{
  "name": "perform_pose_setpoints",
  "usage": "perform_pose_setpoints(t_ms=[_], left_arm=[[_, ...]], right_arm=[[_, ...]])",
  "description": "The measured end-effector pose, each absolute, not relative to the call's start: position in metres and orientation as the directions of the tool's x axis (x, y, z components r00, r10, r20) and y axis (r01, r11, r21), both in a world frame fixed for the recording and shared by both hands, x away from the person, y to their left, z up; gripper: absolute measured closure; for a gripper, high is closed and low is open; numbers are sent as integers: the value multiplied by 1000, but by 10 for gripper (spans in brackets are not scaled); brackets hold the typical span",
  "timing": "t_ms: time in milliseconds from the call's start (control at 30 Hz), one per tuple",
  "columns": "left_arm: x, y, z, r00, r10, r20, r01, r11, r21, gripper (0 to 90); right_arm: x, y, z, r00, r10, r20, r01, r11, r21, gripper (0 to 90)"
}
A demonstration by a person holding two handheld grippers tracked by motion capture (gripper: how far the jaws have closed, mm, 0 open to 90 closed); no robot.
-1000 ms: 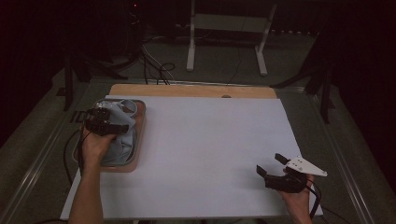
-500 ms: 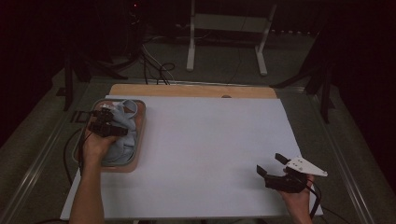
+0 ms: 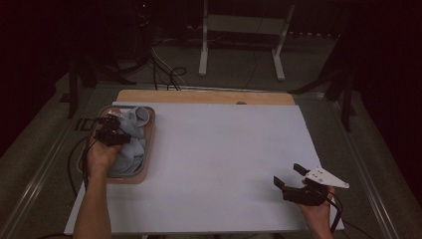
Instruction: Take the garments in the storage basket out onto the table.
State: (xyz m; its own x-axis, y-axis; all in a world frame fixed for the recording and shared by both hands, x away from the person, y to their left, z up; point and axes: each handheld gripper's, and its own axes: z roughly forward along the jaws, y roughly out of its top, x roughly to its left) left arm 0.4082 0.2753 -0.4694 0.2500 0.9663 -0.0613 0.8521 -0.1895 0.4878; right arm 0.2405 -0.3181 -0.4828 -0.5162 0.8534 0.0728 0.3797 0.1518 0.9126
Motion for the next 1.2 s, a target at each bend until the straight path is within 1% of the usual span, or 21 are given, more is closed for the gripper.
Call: perform_pose_setpoints(t_ms=[233,833,1200], left_arm=[[406,277,-464,251,964,-85,846,-177,503,757],[398,280,-451,239,964,-119,825,-137,548,757],[393,280,-444,234,965,-116,809,-128,574,756]], right_arm=[[240,-319,-483,-511,856,73,380,149,913,84],[240,-319,-483,-511,856,74,380,148,913,84],[240,-319,-483,-515,854,74,380,151,912,84]])
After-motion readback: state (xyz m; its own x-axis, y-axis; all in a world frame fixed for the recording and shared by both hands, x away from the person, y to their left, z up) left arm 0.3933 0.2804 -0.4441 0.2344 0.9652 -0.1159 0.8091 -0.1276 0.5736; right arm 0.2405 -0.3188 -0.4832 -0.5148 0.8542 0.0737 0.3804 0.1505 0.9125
